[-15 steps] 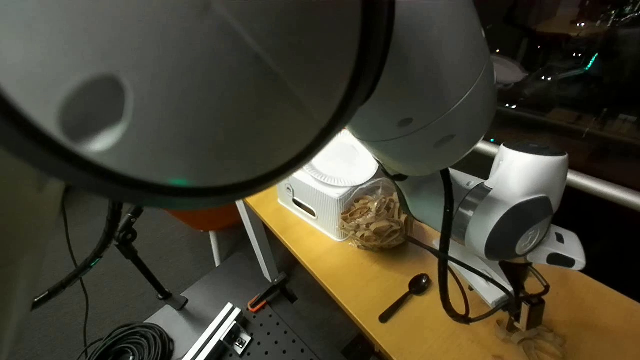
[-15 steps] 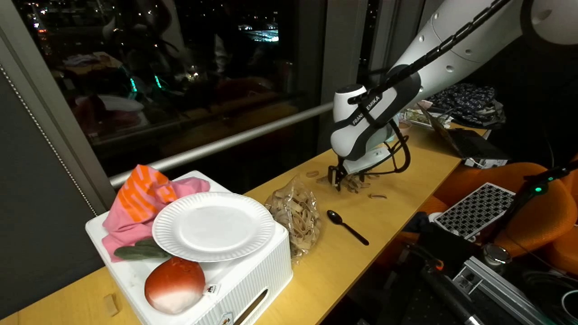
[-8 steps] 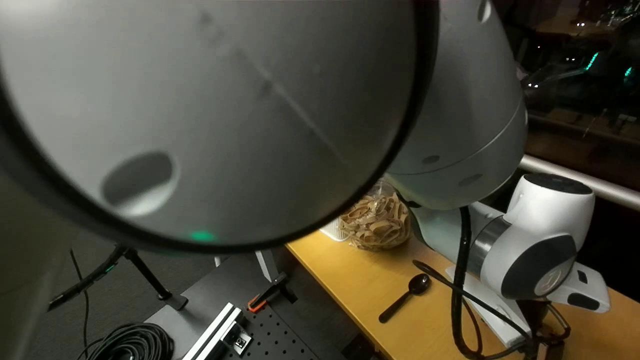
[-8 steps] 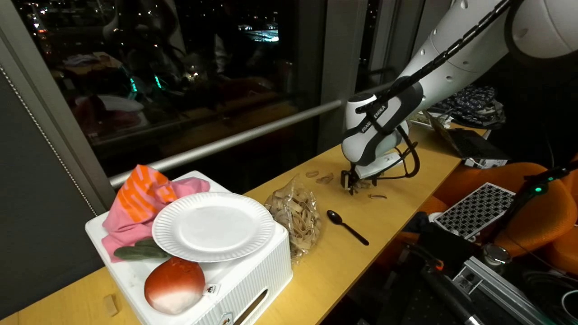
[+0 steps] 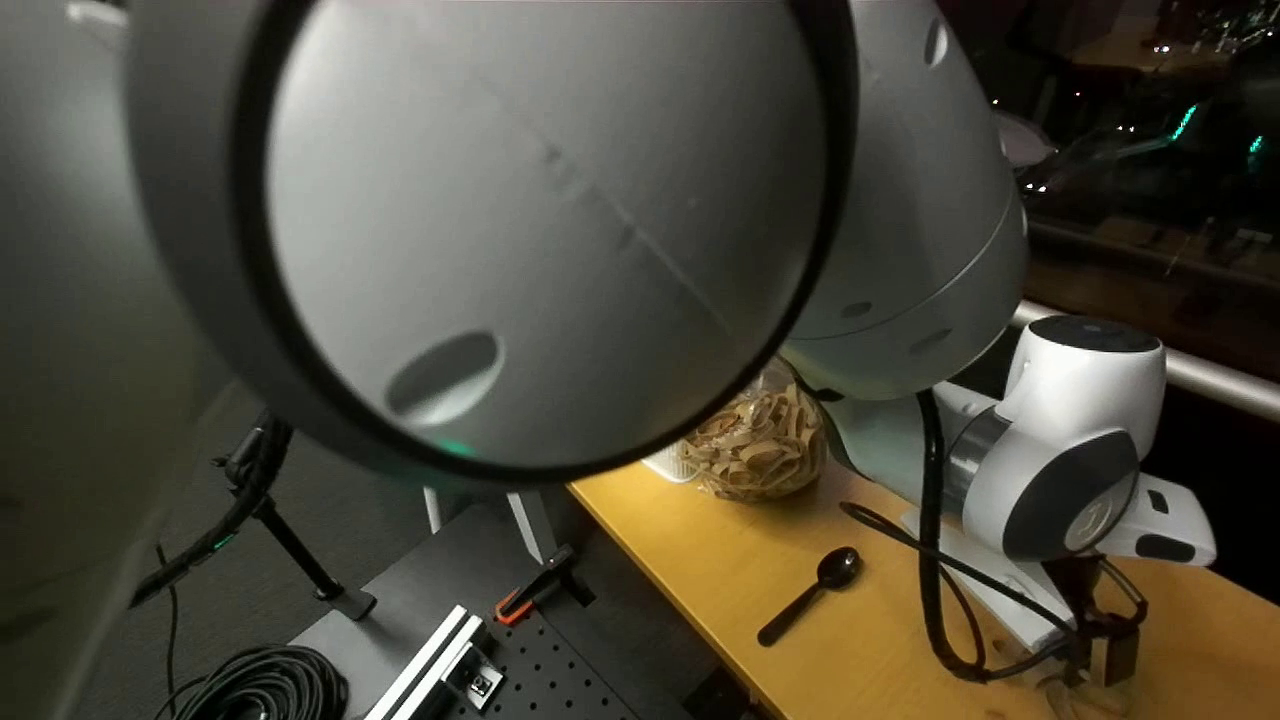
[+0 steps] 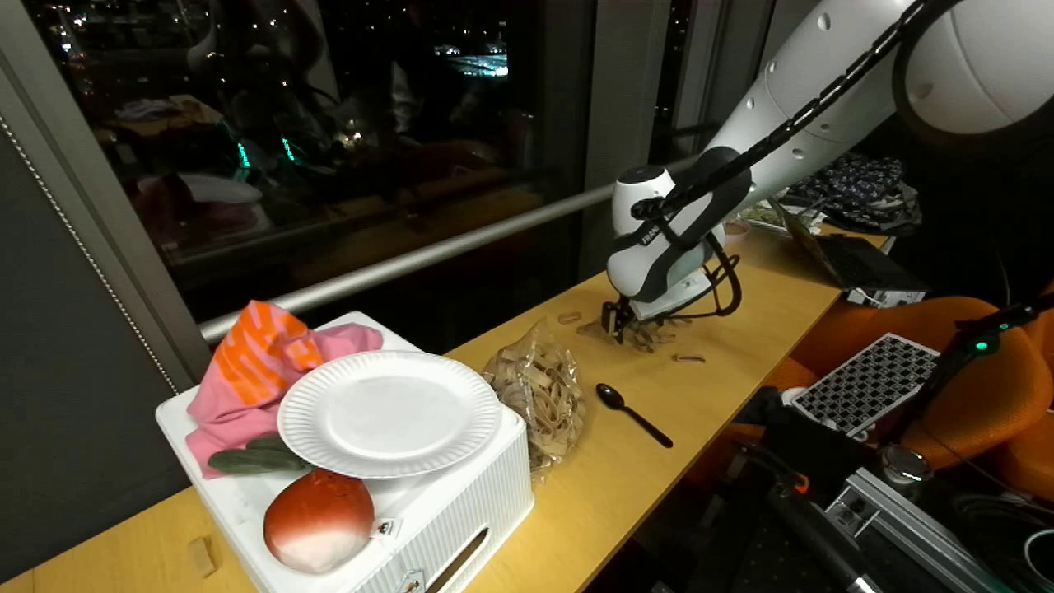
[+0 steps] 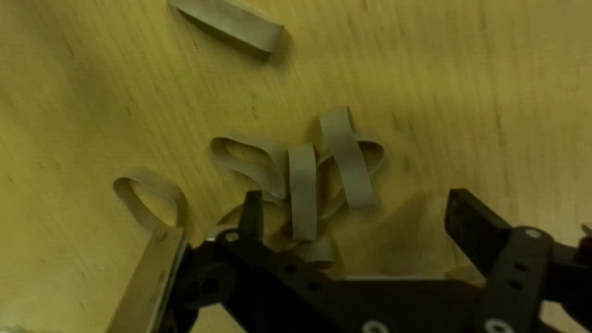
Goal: Pick up some rubber bands on the table and put them in the plastic bag
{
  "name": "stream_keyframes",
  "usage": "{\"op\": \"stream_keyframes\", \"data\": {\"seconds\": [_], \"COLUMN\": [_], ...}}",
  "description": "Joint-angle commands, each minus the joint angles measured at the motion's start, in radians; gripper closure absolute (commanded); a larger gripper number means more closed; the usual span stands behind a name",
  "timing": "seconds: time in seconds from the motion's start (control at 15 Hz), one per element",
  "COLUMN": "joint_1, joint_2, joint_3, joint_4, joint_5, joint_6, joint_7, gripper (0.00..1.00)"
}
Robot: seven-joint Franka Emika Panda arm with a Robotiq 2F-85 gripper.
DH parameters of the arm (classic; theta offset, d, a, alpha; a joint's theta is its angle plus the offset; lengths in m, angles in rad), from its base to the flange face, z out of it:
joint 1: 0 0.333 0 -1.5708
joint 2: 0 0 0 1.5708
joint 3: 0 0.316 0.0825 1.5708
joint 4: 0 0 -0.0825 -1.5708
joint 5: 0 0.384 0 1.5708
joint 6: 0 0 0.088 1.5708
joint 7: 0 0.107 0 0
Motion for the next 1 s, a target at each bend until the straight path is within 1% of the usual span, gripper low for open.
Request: {"op": "stream_keyframes", "data": {"seconds": [0.0,0.4,0.47,0.53,0.6,0.67,0.87,0.93], "joint_1": [-0.001,-0.018,-0.019,-0.021,-0.021,-0.024,-0.028,-0.027], "joint_2": [0.045,0.058,0.059,0.058,0.056,0.055,0.051,0.045], "joint_3": [-0.004,-0.010,-0.011,-0.010,-0.011,-0.009,-0.006,-0.007], "joint_4": [0.041,0.016,0.014,0.012,0.008,0.005,-0.006,-0.014], "joint_5": [-0.001,0.010,0.011,0.013,0.014,0.017,0.022,0.023], "joint_6": [0.023,0.036,0.040,0.042,0.045,0.048,0.053,0.056], "joint_7": [-0.024,-0.026,-0.025,-0.026,-0.025,-0.026,-0.026,-0.023], "gripper": [0.00,0.00,0.01,0.26,0.26,0.28,0.51,0.60]}}
